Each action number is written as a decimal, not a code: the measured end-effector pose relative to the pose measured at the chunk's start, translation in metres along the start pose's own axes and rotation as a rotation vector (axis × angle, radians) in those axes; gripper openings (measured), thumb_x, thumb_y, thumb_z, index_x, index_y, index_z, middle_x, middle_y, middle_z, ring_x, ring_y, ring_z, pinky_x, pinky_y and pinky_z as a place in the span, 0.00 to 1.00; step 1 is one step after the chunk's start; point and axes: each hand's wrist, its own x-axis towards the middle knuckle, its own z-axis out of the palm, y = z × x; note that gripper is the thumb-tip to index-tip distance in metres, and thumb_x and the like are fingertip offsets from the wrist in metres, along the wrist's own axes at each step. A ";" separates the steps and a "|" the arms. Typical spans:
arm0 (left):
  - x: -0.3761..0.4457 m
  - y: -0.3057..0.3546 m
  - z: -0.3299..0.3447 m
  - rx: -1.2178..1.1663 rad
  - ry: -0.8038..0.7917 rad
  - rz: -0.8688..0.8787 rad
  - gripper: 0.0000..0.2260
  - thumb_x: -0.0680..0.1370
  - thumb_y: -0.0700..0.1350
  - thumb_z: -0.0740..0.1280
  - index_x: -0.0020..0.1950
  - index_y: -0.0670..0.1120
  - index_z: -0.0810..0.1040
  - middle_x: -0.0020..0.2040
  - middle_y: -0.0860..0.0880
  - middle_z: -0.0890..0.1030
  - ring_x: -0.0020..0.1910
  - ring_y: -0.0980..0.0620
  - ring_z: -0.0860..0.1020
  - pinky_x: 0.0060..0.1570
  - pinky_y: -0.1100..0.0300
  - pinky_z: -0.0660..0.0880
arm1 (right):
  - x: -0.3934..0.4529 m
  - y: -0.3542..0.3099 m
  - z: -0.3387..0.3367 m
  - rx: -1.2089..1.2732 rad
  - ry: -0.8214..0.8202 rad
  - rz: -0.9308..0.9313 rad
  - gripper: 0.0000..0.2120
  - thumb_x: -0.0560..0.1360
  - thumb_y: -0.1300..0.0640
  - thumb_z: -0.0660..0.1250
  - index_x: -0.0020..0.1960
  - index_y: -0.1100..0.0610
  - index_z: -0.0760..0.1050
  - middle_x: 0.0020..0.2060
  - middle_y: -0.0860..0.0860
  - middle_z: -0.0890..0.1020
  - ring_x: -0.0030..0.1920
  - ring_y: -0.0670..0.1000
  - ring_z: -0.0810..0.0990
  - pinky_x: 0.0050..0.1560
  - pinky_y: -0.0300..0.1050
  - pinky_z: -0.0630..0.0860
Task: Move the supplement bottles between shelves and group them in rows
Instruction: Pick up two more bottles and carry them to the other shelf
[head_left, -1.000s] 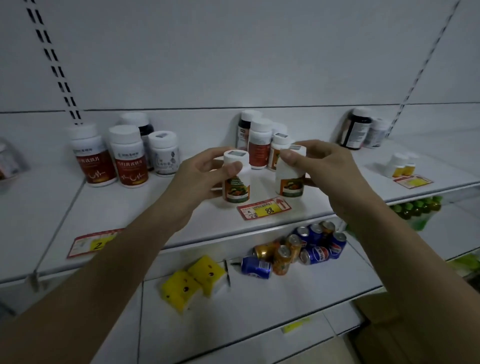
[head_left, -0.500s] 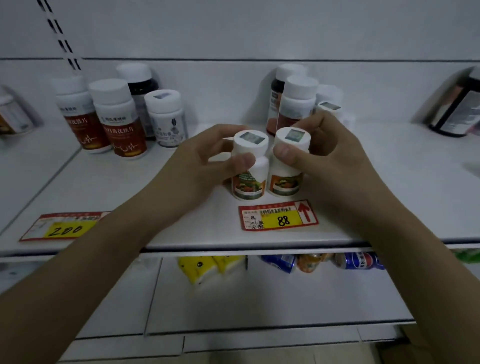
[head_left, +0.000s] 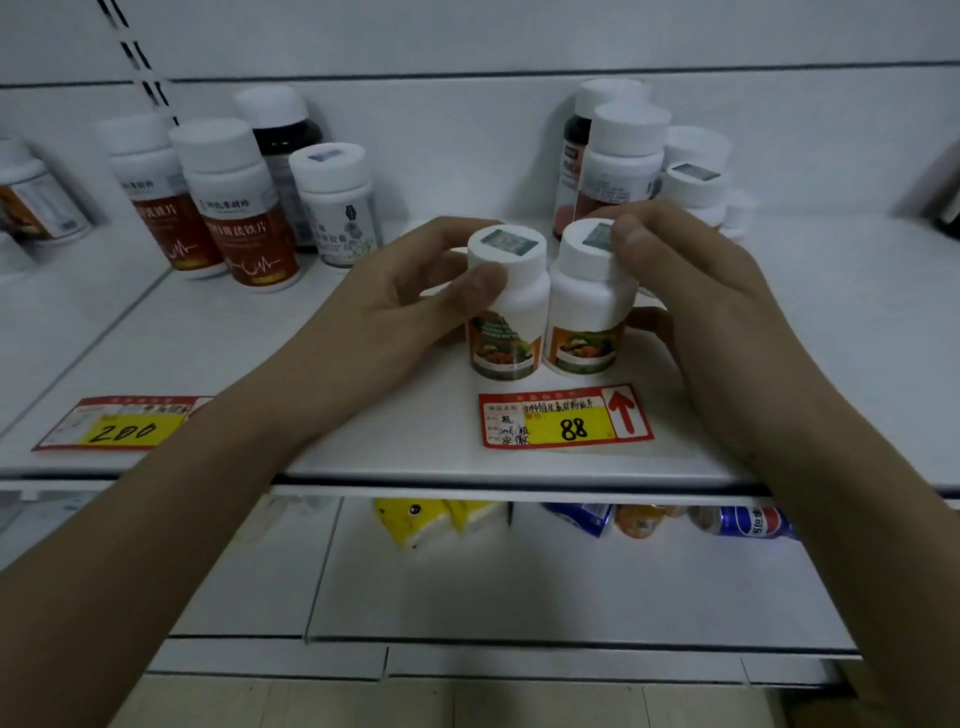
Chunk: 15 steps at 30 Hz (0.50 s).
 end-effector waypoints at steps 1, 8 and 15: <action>0.000 0.000 0.000 -0.002 0.001 0.000 0.14 0.75 0.55 0.64 0.60 0.57 0.76 0.57 0.58 0.83 0.58 0.57 0.80 0.56 0.63 0.77 | 0.000 0.000 0.000 0.006 -0.004 0.004 0.10 0.82 0.49 0.58 0.54 0.44 0.78 0.52 0.38 0.82 0.54 0.39 0.80 0.55 0.41 0.77; -0.001 -0.004 -0.002 -0.055 0.008 0.000 0.10 0.77 0.53 0.67 0.58 0.62 0.79 0.58 0.55 0.83 0.59 0.55 0.80 0.54 0.63 0.77 | 0.000 -0.001 0.001 0.051 0.006 -0.005 0.10 0.80 0.49 0.60 0.53 0.49 0.79 0.50 0.42 0.83 0.51 0.41 0.81 0.55 0.46 0.79; -0.006 -0.006 0.001 -0.146 0.034 -0.009 0.12 0.76 0.51 0.69 0.59 0.58 0.81 0.58 0.50 0.84 0.58 0.50 0.81 0.52 0.62 0.78 | -0.004 0.000 0.001 0.090 -0.001 -0.033 0.10 0.77 0.46 0.61 0.49 0.48 0.79 0.49 0.45 0.83 0.52 0.45 0.81 0.58 0.53 0.79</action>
